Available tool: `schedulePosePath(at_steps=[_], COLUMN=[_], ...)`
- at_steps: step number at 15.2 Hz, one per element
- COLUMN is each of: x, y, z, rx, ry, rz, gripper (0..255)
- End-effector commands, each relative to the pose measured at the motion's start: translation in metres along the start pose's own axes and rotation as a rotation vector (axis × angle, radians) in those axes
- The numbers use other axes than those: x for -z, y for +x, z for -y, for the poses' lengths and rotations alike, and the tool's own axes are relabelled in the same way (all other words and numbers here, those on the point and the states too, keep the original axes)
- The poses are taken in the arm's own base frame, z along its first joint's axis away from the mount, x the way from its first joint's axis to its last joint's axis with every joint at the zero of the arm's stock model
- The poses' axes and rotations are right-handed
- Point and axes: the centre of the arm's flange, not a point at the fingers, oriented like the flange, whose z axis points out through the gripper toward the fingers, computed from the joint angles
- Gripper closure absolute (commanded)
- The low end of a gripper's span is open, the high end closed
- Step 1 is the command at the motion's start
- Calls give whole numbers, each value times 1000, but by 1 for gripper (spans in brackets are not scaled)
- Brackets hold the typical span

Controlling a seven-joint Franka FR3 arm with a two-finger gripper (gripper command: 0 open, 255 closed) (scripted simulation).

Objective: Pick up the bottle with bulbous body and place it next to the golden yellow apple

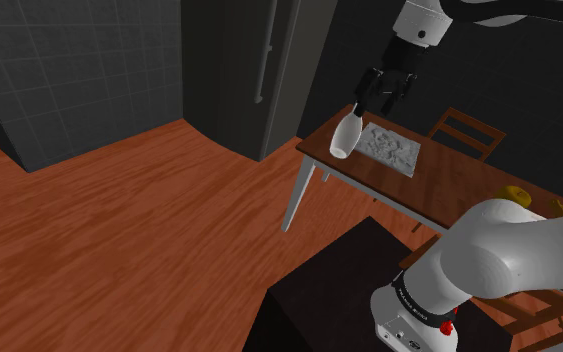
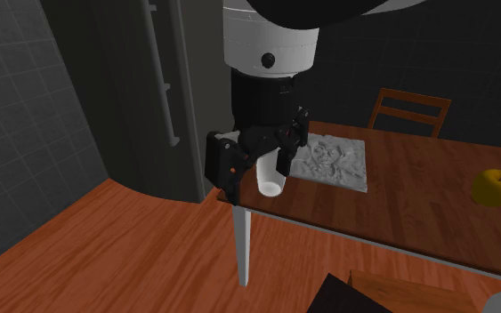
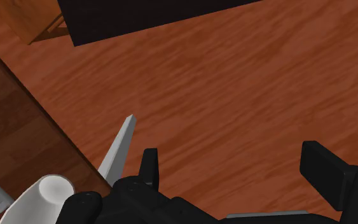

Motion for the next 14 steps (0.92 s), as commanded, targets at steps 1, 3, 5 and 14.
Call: schedulePosePath(at_steps=[1, 3, 5, 14], x=[0, -8, -17, -54], y=[0, 16, 31, 100], z=[0, -19, -38, -126], rx=[0, -3, -6, -21], ry=[0, 0, 1, 2], rz=[0, -4, -7, -24], gripper=[0, 0, 0, 0])
